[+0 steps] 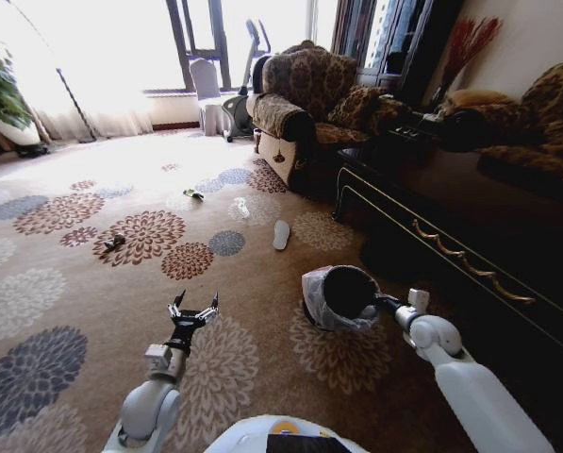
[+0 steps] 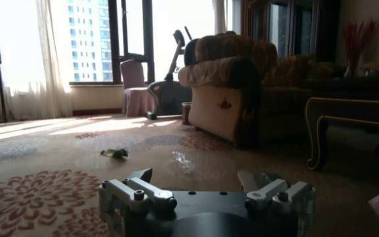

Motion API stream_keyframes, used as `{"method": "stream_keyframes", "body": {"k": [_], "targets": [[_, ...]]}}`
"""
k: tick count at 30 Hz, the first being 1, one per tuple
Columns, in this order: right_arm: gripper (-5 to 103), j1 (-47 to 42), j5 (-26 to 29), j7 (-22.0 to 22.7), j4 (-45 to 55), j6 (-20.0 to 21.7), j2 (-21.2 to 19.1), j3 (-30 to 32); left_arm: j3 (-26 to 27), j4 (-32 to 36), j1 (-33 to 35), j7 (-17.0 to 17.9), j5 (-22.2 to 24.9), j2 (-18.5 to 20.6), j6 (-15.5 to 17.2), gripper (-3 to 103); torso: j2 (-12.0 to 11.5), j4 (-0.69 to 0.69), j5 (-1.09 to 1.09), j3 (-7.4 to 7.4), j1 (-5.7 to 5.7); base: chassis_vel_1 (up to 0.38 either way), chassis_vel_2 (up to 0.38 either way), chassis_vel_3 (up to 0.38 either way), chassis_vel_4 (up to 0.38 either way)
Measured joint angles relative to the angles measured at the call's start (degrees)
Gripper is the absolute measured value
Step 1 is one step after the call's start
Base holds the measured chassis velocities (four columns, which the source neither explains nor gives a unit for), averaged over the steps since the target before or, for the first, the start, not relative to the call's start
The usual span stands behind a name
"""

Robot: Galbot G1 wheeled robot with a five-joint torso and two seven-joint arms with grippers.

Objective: Pick up the trash from the ground and place it into the trash bin.

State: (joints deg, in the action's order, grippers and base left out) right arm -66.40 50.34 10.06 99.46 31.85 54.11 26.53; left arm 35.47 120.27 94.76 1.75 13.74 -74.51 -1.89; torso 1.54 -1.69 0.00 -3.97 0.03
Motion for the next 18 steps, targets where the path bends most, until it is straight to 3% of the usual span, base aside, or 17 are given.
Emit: {"method": "stream_keyframes", "body": {"k": [18], "targets": [[1, 0.0, 0.0, 0.0, 0.0, 0.0, 0.0, 0.0, 0.0, 0.0, 0.0, 0.0, 0.0, 0.0, 0.0, 100, 0.0, 0.0, 0.0, 0.0, 0.0, 0.0, 0.0, 0.0, 0.0]]}}
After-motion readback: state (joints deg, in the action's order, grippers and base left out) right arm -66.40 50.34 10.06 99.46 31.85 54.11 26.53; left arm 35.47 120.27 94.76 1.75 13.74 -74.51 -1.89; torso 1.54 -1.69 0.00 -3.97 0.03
